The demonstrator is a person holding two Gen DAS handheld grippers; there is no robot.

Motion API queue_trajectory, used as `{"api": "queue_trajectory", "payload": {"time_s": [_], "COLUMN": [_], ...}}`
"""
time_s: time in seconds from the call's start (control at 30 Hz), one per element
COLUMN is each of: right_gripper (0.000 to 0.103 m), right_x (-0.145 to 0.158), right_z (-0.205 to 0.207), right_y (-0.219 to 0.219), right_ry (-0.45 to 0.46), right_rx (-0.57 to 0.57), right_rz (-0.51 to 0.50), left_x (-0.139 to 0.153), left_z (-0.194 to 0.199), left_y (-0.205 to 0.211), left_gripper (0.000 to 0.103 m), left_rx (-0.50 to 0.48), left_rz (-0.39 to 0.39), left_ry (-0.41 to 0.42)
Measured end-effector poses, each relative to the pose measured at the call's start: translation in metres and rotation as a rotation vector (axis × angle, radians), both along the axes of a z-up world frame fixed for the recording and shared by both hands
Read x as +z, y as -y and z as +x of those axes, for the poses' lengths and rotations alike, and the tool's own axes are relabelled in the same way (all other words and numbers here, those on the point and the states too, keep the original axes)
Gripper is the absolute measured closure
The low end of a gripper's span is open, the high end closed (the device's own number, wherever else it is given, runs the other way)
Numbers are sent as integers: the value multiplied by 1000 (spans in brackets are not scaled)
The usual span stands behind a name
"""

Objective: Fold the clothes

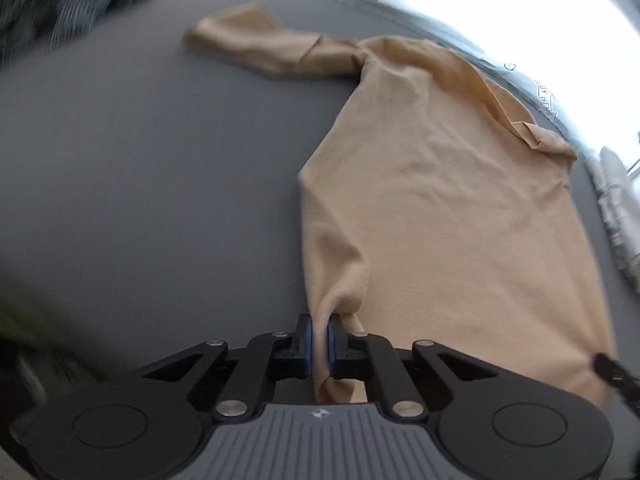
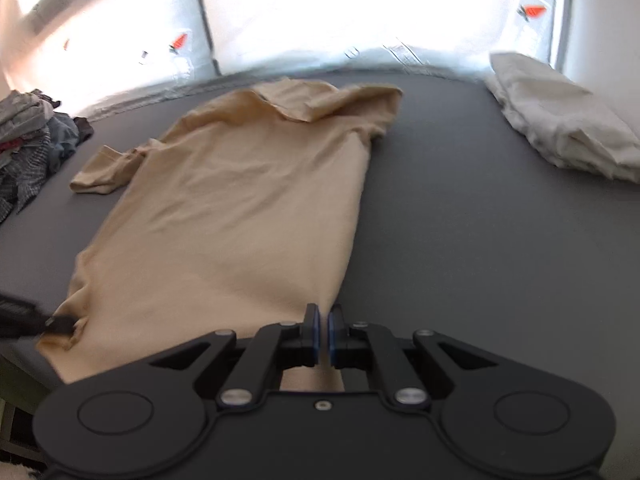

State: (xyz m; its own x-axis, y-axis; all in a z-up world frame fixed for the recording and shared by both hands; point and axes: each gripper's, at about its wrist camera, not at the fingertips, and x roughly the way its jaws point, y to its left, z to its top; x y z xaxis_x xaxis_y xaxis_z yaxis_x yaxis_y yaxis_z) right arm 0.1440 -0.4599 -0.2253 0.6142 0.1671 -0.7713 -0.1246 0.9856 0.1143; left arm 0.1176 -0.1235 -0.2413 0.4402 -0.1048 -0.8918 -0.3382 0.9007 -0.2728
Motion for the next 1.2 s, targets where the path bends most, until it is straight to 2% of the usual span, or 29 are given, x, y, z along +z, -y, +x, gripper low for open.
{"api": "queue_trajectory", "payload": {"time_s": [0.07,0.13,0.2,0.27,0.33,0.4,0.53,0.67,0.8,1.0,1.07,1.2], "right_gripper": [97,93,65,50,41,17,10,4,0,0,0,0], "right_x": [-4,-4,3,11,17,19,9,-6,-18,-42,-45,-49], "right_z": [4,10,16,23,31,42,68,88,112,148,155,161], "right_y": [3,0,-8,-19,-30,-43,-79,-117,-150,-184,-187,-193], "right_ry": [-51,-63,-10,52,103,111,51,1,32,103,131,188], "right_rx": [-21,-79,-108,-112,-105,-91,-31,-5,-58,-140,-178,-182], "right_rz": [-6,-64,-146,-187,-201,-182,-145,-95,-74,-134,-118,-138], "left_x": [1,4,8,15,22,28,37,45,52,52,49,38], "left_z": [1,4,6,8,10,14,37,68,99,161,184,233], "left_y": [-11,-24,-38,-56,-74,-91,-120,-140,-167,-195,-203,-215], "left_gripper": [91,82,78,72,66,62,56,52,44,43,42,36], "left_rx": [30,64,102,150,197,231,264,225,164,52,9,-77], "left_rz": [-18,-28,-39,-53,-67,-65,-73,-37,22,125,152,134], "left_ry": [-20,-31,-30,6,41,65,93,101,113,132,137,134]}}
